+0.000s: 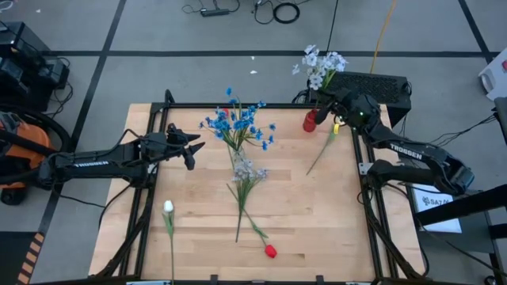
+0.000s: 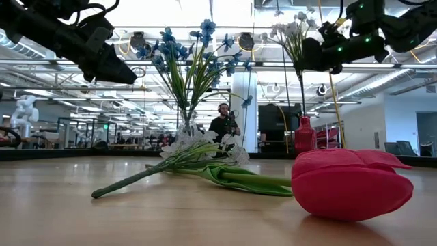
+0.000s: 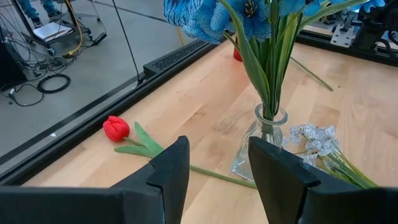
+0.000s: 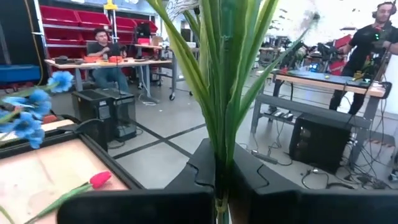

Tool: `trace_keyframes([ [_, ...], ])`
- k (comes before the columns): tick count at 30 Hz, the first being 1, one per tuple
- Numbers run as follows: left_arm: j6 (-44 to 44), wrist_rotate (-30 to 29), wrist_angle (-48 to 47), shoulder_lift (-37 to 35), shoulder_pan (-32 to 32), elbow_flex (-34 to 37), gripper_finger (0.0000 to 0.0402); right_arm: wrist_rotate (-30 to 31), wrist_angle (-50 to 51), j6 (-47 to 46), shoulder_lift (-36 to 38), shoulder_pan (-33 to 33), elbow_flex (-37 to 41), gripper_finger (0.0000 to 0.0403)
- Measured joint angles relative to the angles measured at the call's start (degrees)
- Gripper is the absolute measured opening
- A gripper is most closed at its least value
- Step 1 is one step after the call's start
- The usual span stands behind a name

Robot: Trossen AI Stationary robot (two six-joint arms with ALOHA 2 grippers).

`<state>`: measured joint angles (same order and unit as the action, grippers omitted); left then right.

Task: Sort flowers into vase by color
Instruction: Put the top white flowers into the red vase

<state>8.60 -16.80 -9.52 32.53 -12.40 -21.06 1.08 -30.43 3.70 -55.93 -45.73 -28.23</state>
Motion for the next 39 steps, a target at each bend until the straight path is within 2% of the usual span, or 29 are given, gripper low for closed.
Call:
trace_keyframes([
  [19,0.00,0.00,0.02,0.00,0.00,0.00,0.0171,-3.03,0.41,0.54,-2.76,-2.37,0.08,0.0004],
  [29,0.00,0.00,0.02,0.00,0.02,0.00,0.0171,-2.73,-11.88,-1.49,-4.72,-2.36,9.05,0.0004],
  [39,-0.02,0.02,0.04,0.00,0.00,0.00,0.0171,-2.45,-16.38,-1.57,-9.50,-2.34,13.40,0.0015],
])
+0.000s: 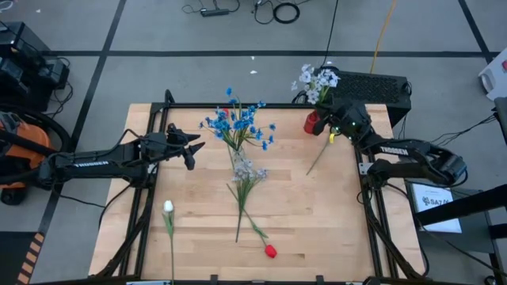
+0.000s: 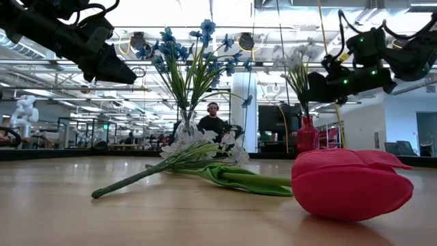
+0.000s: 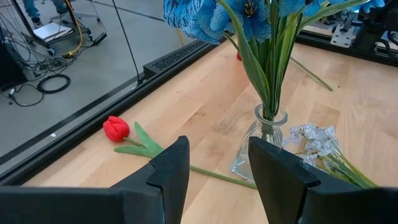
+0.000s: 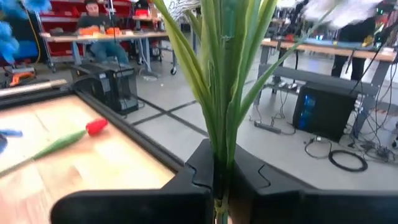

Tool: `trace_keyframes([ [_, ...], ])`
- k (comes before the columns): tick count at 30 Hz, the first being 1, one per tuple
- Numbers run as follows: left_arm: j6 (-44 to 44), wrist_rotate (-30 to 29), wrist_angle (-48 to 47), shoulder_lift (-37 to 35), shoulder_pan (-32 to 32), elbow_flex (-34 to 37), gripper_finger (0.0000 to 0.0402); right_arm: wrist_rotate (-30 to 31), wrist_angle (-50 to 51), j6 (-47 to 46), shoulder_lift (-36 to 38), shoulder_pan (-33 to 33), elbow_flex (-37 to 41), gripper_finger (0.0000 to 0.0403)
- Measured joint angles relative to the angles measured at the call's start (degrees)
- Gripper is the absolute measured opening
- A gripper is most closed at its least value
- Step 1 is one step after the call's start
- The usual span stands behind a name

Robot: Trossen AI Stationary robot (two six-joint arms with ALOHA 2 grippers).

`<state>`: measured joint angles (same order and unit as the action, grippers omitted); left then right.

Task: Sort flowers into vase by color
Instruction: Put the top white flowers into the red vase, then put the white flower into the red vase

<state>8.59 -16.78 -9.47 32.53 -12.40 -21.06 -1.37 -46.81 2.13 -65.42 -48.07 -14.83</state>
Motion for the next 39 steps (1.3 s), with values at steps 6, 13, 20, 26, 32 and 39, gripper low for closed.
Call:
trace_keyframes([
  [6,0.00,-0.02,0.00,0.00,0.00,0.00,0.0171,0.01,-1.15,-1.66,-1.43,0.00,0.00,0.0054],
  [13,0.00,0.00,0.00,0.00,0.00,0.00,0.0171,0.01,1.47,-4.24,1.77,0.00,0.00,0.0122],
  [20,-0.01,0.00,0.00,0.00,0.02,0.00,0.0171,0.01,22.36,-4.28,8.53,0.00,-4.86,0.0203],
  [26,-0.01,0.00,-0.02,0.02,0.02,0.00,0.0171,0.11,46.60,-1.46,13.77,0.00,-14.12,0.0244],
  [32,-0.01,-0.01,-0.02,0.00,0.01,0.00,0.0171,4.21,64.54,-1.66,16.97,0.08,-24.31,0.0239],
  [39,-0.01,0.01,-0.02,0.00,-0.01,0.00,0.0171,4.61,83.42,-11.69,17.94,0.11,-33.28,0.0204],
])
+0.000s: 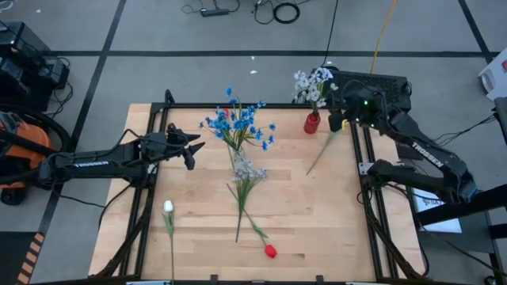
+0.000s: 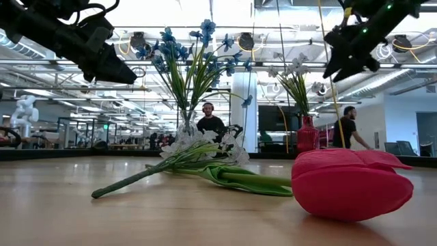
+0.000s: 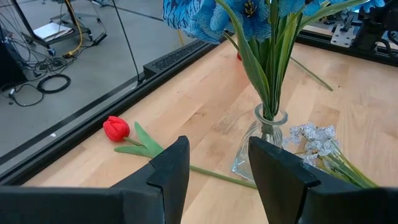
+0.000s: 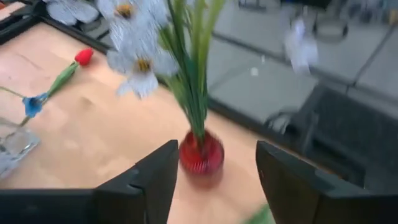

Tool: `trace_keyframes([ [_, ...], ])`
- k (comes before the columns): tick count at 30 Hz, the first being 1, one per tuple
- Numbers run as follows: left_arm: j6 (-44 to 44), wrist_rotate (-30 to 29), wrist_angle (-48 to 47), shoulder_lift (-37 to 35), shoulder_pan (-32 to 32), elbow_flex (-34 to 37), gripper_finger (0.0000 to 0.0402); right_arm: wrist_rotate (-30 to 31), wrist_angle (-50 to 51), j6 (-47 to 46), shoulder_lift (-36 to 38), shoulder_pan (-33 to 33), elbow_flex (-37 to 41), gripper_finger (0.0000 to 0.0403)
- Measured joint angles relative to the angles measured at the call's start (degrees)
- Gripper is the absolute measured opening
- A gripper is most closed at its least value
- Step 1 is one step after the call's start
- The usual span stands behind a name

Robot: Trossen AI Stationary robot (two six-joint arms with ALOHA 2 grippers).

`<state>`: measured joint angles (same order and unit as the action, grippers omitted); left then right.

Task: Sort flowers into vase by color
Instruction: Put the white flower into the red vase

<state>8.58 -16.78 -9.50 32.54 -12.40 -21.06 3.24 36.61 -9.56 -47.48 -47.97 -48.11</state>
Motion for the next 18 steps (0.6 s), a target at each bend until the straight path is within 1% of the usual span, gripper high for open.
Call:
trace_keyframes([
  [5,0.00,0.00,-0.02,0.00,0.02,0.00,0.0171,-0.26,11.51,-11.21,0.04,0.04,-1.32,0.0176],
  [10,0.00,0.00,-0.02,0.00,0.02,0.00,0.0171,-0.34,20.30,-16.86,0.09,0.09,-1.32,0.0152],
  [13,0.00,0.00,-0.02,0.02,0.01,0.00,0.0171,-0.36,23.11,-18.34,0.09,0.09,-1.32,0.0141],
  [18,0.00,0.00,-0.02,0.00,0.02,0.00,0.0171,-0.37,23.27,-20.46,0.09,0.09,-1.32,0.0129],
])
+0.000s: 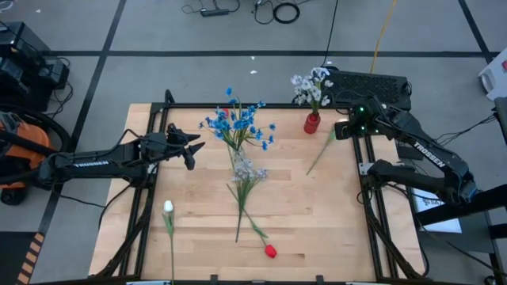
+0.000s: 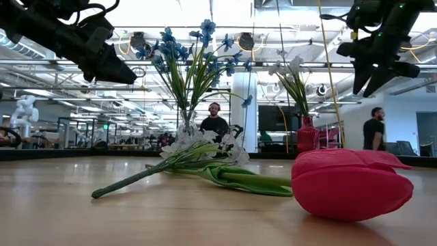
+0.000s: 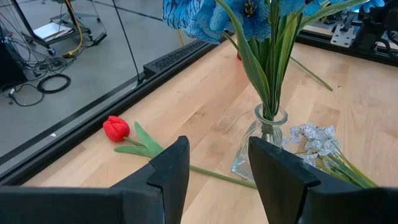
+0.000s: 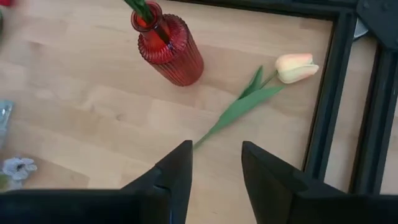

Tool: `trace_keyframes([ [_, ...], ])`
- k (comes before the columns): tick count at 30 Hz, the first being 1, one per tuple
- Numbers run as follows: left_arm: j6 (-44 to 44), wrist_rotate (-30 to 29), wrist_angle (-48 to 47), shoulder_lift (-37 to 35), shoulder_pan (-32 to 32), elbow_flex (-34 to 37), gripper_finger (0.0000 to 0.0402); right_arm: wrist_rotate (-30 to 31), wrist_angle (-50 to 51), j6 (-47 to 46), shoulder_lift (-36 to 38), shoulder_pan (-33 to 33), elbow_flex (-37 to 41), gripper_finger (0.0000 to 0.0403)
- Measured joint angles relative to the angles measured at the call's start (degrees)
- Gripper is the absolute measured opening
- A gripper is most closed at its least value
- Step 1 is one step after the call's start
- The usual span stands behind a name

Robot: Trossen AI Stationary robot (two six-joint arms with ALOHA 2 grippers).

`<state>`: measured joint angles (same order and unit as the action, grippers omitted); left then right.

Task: Sort flowers into vase by color
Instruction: Put the white flower into the red vase

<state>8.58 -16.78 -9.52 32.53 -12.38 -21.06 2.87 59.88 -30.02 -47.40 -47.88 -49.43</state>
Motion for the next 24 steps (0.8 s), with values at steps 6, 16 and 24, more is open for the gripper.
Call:
trace_keyframes([
  [6,0.00,0.00,0.00,0.01,0.00,0.00,0.0171,-0.02,-0.03,-4.44,0.00,2.83,0.00,0.0121],
  [16,-0.02,0.02,1.44,0.02,-0.02,0.00,0.0171,2.89,2.85,-23.66,-0.09,17.45,0.00,0.0064],
  [24,0.09,0.07,1.68,0.02,-0.02,0.00,0.0171,7.53,2.44,-38.96,-3.59,33.83,0.00,0.0004],
])
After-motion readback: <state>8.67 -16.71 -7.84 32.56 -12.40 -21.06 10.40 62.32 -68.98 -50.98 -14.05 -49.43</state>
